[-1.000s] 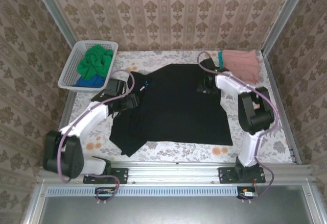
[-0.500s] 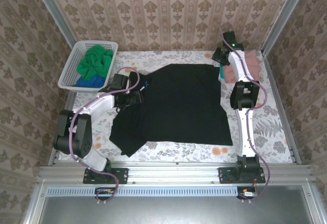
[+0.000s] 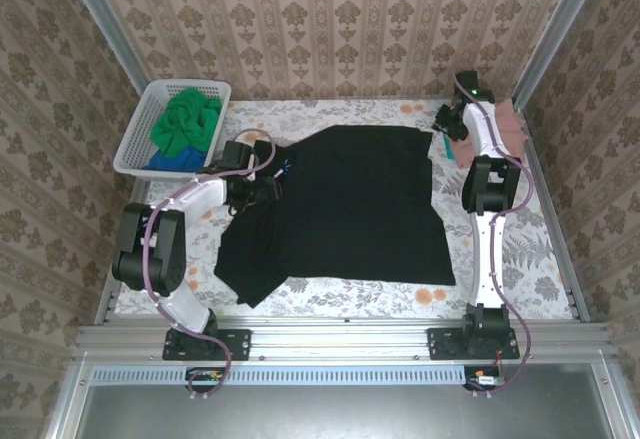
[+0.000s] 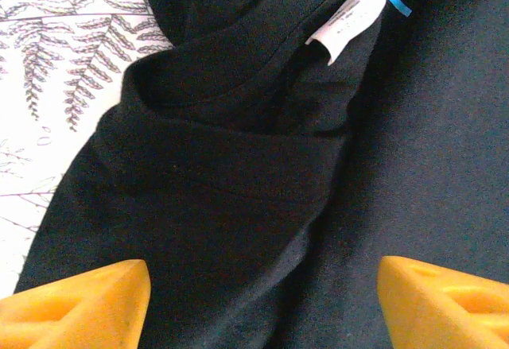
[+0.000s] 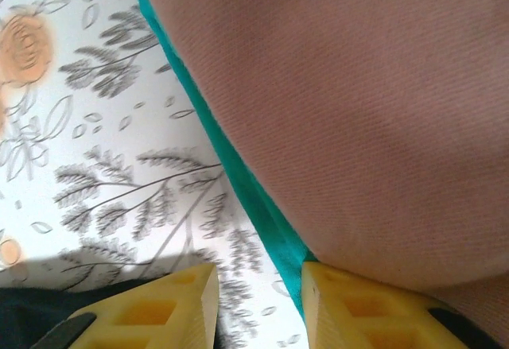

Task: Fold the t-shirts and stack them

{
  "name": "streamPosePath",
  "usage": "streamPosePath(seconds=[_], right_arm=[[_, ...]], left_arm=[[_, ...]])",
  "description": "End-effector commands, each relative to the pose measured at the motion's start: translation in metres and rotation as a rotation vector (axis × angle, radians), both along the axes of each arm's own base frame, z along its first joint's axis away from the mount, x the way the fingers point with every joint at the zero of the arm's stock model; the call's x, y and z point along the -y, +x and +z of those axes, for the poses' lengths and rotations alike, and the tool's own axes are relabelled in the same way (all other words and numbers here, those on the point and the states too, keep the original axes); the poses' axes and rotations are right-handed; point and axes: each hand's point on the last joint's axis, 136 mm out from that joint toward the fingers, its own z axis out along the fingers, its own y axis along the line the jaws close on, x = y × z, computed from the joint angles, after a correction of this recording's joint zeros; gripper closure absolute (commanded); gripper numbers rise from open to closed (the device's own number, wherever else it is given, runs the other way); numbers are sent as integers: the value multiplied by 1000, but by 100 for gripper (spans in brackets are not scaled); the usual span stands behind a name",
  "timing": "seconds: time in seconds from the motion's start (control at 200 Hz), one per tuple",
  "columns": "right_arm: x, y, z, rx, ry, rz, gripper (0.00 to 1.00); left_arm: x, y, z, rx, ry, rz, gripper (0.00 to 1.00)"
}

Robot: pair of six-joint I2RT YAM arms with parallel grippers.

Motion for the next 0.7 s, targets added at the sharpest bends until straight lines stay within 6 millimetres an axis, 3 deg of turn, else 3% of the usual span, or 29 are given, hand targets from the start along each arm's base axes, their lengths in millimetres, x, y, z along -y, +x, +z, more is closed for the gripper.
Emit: streamPosePath(seconds=[0.0,0.145,0.26,0.345,0.4,0.595,0.695], right_arm=[[10,-18,30,-24,-48,-21,66],[-20,-30,87,62,-117,49,61],[-73,-57,104,125,-141,143,55],[-110,-76,86,126,-133,188,53],[-128,-78,69,114,-101,215,54],[-135,-57,12,-36,-94,216,59],[-132,-52,-11,-118,-102,196,59]], left_arm=[[6,7,-2,-2,-8,-27,23],[28,-7,-19,-45,-10,-77,26],[53,-24,-31,-73,-28,-128,40],[68,-39,-34,-119,-81,-157,57],[55,-49,-34,-149,-70,-100,66],[-7,-76,-9,-93,-88,36,66],[-24,-81,-1,-91,-63,57,60]])
